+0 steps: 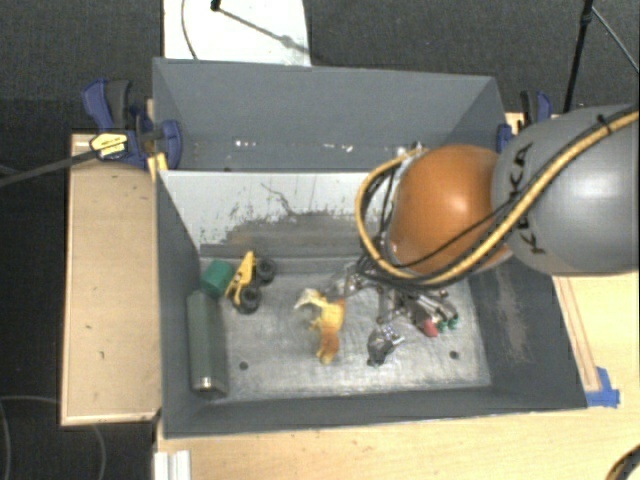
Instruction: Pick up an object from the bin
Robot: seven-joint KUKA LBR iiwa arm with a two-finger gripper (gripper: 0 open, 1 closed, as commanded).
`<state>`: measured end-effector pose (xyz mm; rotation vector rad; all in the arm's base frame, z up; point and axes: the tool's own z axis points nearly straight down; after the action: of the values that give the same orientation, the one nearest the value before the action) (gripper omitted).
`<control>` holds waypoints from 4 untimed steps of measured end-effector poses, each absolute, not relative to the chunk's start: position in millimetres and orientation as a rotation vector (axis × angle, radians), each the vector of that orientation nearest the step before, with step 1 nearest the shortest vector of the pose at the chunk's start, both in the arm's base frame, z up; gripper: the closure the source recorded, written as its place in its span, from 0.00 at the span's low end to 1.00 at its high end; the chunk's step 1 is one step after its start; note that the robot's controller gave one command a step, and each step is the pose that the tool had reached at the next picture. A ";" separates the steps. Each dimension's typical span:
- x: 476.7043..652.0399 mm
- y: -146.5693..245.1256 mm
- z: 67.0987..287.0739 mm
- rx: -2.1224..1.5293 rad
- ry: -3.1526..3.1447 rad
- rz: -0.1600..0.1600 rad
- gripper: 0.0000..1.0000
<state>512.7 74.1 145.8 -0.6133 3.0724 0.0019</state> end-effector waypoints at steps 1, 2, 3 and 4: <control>512.1 73.1 143.5 -0.610 3.077 0.001 0.00; 546.7 87.3 87.4 -0.290 3.088 0.004 1.00; 546.7 87.4 87.4 -0.290 3.088 0.004 1.00; 542.2 86.1 93.3 -0.287 3.089 0.007 1.00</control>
Offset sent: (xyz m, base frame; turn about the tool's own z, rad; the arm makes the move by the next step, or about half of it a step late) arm 0.0201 0.0120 -0.0758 0.2078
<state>542.2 86.1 93.3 -0.2873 3.0887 0.0066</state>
